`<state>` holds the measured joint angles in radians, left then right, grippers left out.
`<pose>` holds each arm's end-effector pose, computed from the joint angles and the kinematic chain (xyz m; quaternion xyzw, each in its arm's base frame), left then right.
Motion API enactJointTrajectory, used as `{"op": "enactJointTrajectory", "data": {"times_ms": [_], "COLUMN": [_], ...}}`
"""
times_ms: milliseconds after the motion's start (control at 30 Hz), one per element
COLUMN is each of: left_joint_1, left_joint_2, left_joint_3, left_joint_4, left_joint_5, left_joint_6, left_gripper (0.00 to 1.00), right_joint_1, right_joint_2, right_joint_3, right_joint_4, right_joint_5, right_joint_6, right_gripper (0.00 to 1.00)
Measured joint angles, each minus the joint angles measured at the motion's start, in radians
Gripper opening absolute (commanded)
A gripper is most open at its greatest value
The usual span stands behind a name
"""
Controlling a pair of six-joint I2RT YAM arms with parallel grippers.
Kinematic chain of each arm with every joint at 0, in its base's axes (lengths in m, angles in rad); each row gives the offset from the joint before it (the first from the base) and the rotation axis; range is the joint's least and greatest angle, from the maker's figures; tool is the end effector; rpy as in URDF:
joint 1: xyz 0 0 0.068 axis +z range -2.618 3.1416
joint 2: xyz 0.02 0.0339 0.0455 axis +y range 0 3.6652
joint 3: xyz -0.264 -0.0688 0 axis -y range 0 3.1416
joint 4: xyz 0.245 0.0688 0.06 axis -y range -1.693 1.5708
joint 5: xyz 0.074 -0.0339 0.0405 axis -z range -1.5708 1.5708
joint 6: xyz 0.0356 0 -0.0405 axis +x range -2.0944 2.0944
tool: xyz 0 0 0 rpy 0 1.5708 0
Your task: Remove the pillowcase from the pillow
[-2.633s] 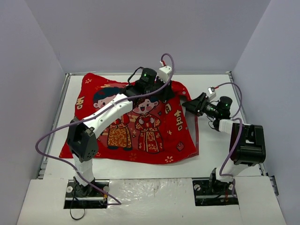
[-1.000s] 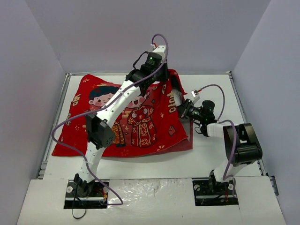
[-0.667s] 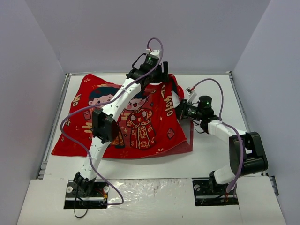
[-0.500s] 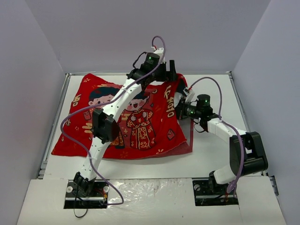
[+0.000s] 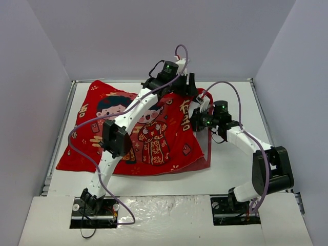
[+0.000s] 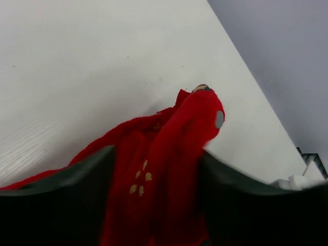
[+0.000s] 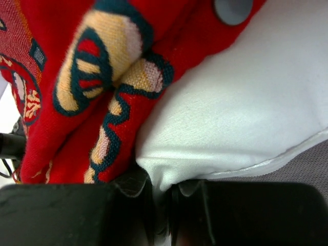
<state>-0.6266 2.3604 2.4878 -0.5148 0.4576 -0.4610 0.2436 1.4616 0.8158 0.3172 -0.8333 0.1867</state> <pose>0.4290 -0.3299 0.3500 0.1929 0.7951 -0.4422 0.3675 0.3000 0.1017 0.2448 -0.2566 0.7367 0.4351 0.4496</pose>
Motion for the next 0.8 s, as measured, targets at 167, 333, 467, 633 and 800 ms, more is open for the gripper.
{"op": "enactJointTrajectory", "data": {"times_ms": [167, 333, 467, 633, 800], "left_joint_1": [-0.002, 0.024, 0.068, 0.116, 0.136], "left_joint_2": [0.038, -0.023, -0.161, -0.299, -0.408], "left_joint_3": [0.055, -0.126, -0.414, -0.605, -0.672], "left_joint_4": [-0.042, -0.030, 0.046, 0.108, 0.122], "left_joint_5": [-0.086, -0.153, -0.186, -0.206, -0.205], "left_joint_6": [0.010, 0.013, 0.009, 0.010, 0.017], "left_gripper": [0.18, 0.17, 0.21, 0.58, 0.84], "right_joint_1": [0.001, -0.080, -0.169, -0.192, -0.211], "right_joint_2": [-0.020, -0.048, -0.068, -0.074, -0.075], "right_joint_3": [0.016, 0.016, 0.007, 0.002, 0.001], "right_joint_4": [-0.051, -0.091, -0.124, -0.127, -0.126], "right_joint_5": [0.015, -0.004, -0.018, -0.021, -0.015], "right_joint_6": [-0.038, -0.035, -0.035, -0.035, -0.034], "right_gripper": [0.00, 0.00, 0.00, 0.00, 0.00]}}
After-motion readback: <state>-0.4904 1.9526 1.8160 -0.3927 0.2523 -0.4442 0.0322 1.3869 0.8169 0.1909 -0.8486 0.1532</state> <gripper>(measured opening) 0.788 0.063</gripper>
